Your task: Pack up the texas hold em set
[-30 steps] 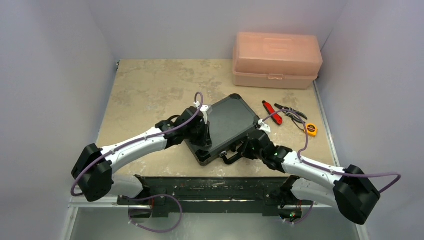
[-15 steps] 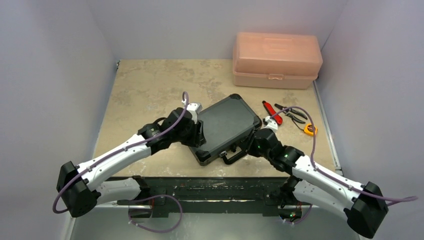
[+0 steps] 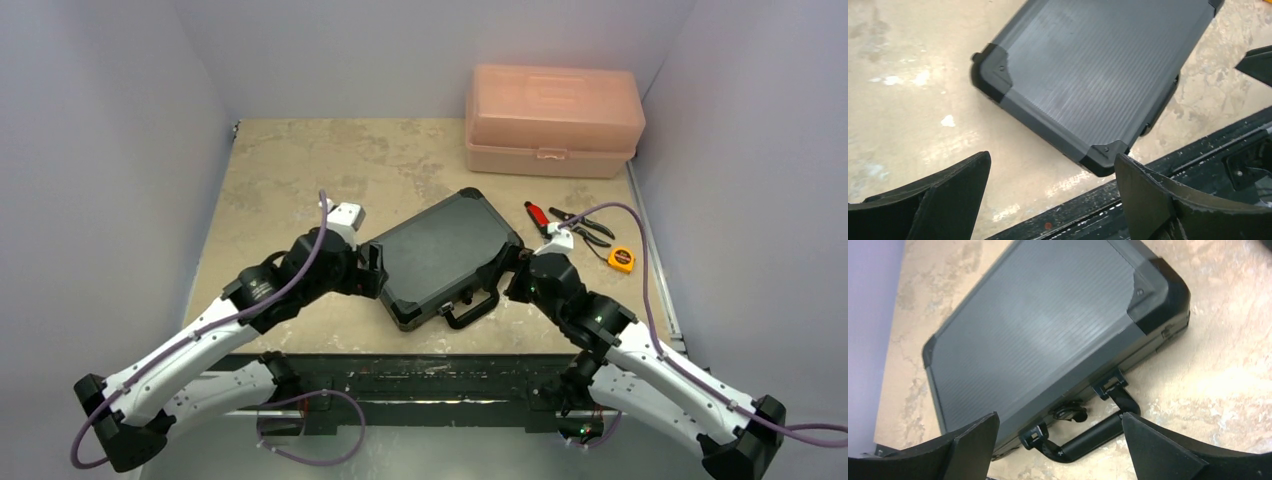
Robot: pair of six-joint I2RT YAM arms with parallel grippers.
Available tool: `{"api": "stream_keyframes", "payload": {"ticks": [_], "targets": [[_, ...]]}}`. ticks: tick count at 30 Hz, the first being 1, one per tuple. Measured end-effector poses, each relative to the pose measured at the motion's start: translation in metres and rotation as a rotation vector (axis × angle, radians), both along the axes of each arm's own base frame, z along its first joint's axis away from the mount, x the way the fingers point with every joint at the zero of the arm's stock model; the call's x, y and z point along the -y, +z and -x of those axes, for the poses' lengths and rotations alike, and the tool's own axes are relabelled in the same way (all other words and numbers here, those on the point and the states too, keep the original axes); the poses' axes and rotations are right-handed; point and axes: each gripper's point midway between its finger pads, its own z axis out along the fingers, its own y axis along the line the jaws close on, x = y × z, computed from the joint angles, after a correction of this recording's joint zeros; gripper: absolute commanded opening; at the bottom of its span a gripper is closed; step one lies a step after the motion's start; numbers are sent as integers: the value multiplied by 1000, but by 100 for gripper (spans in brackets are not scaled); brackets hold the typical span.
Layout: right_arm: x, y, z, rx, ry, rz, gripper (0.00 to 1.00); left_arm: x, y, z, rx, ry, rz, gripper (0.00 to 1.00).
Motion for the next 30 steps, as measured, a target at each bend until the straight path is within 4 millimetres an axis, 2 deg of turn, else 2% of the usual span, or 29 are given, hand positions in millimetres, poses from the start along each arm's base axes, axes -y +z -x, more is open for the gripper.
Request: {"api": "stream_keyframes", "payload": {"ticks": [9, 13, 17, 23, 30], "targets": [[10, 57, -9, 152, -4, 15, 99, -61, 32, 13, 142, 125, -39, 100], [18, 87, -13, 218, -31, 20, 99, -92, 56, 16, 226, 191, -83, 100], [25, 109, -16, 275, -54, 21, 99, -116, 62, 15, 280, 247, -155, 100], [35, 122, -13, 324, -71, 30, 99, -128, 49, 15, 282, 270, -223, 100], [48, 135, -7, 384, -100, 4, 99, -130, 47, 14, 281, 276, -244, 100]]}}
